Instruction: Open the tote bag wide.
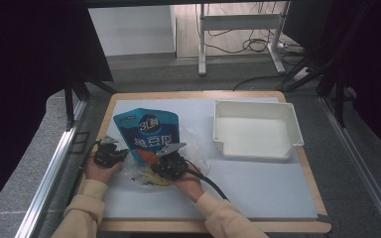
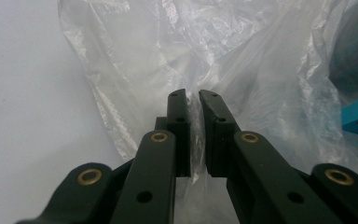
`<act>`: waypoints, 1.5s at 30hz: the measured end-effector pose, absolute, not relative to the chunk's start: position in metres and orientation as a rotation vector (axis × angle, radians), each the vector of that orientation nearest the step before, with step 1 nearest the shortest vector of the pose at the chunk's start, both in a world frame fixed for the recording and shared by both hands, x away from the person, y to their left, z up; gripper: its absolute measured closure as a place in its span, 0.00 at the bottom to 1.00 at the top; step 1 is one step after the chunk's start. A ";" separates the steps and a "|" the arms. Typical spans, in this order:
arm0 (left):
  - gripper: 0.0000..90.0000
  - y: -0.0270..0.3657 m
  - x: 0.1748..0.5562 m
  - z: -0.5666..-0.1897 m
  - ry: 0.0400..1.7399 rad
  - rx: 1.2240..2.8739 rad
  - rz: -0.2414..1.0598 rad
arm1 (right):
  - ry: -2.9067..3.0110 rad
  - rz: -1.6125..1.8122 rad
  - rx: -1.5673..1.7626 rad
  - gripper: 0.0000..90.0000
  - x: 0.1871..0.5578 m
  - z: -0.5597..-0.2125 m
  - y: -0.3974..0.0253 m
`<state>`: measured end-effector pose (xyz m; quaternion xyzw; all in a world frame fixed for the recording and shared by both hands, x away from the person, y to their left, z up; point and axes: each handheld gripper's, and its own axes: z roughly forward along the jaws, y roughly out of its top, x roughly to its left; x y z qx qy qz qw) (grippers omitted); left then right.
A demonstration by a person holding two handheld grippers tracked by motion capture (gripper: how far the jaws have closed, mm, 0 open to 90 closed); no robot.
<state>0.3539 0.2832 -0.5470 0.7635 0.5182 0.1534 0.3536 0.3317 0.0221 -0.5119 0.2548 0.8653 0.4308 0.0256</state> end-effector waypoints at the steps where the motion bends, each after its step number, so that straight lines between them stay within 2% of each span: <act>1: 0.93 0.283 0.354 -0.547 1.340 1.974 0.397 | 2.687 1.325 0.792 0.98 0.333 -0.515 0.026; 7: 0.92 0.284 0.354 -0.547 1.338 1.973 0.395 | 2.790 1.284 0.754 0.98 0.324 -0.534 0.042; 17: 0.92 0.282 0.354 -0.547 1.339 1.976 0.399 | 2.853 1.269 0.696 0.99 0.310 -0.545 0.043; 23: 0.91 0.283 0.354 -0.546 1.338 1.970 0.403 | 2.835 1.289 0.697 0.99 0.309 -0.543 0.040; 28: 0.87 0.287 0.351 -0.537 1.312 1.898 0.401 | 2.786 1.369 0.699 0.99 0.309 -0.530 0.031; 37: 0.72 0.295 0.341 -0.511 1.229 1.813 0.412 | 2.718 1.438 0.693 0.99 0.308 -0.511 0.014; 38: 0.66 0.298 0.338 -0.505 1.220 1.790 0.418 | 2.713 1.447 0.687 0.99 0.308 -0.508 0.011; 40: 0.60 0.299 0.337 -0.503 1.220 1.780 0.425 | 2.707 1.450 0.686 0.99 0.308 -0.506 0.010; 41: 0.60 0.303 0.335 -0.498 1.222 1.757 0.440 | 2.705 1.453 0.686 0.99 0.307 -0.505 0.008; 45: 0.44 0.312 0.331 -0.488 1.215 1.694 0.427 | 2.674 1.488 0.693 0.99 0.306 -0.495 -0.001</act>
